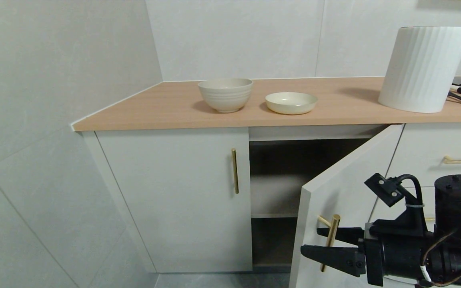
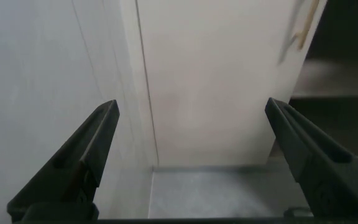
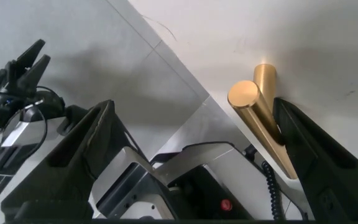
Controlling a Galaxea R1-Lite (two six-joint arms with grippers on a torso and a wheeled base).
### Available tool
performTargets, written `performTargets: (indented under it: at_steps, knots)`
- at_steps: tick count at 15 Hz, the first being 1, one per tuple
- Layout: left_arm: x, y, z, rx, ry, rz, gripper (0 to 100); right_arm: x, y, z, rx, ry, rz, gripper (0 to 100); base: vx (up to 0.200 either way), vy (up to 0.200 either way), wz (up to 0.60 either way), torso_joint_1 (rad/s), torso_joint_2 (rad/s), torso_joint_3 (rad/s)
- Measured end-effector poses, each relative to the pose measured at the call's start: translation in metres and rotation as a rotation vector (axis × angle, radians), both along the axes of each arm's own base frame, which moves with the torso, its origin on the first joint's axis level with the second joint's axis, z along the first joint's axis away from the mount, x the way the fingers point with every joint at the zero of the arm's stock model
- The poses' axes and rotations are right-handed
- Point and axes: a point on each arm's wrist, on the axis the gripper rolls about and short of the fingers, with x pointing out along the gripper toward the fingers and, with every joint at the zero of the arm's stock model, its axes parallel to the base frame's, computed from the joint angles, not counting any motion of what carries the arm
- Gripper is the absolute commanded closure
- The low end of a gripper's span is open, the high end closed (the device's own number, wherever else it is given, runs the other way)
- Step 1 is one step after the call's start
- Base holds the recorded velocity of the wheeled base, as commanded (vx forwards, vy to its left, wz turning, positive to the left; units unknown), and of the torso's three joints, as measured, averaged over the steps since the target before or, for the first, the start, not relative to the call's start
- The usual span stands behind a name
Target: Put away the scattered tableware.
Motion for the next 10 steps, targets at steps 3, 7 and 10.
performTargets:
  at_steps: [3,7,10]
  knots:
    - [-0.013,-0.004,0.036,-0.008,-0.053,-0.174,0,-0.002,-0.001,0.001,0.002,0.000,0.001,0,0.000,0.000,0.00,0.000,0.00,0.000]
    - [-0.001,-0.010,0.087,-0.071,0.107,-0.505,0,-0.002,-0.001,0.001,0.003,0.000,0.003,0,0.000,0.000,0.00,0.000,0.00,0.000]
    - [0.042,-0.015,0.129,-0.147,0.236,-0.720,0,-0.002,-0.001,0.002,0.005,-0.001,0.004,0,0.000,0.000,0.00,0.000,0.00,0.000]
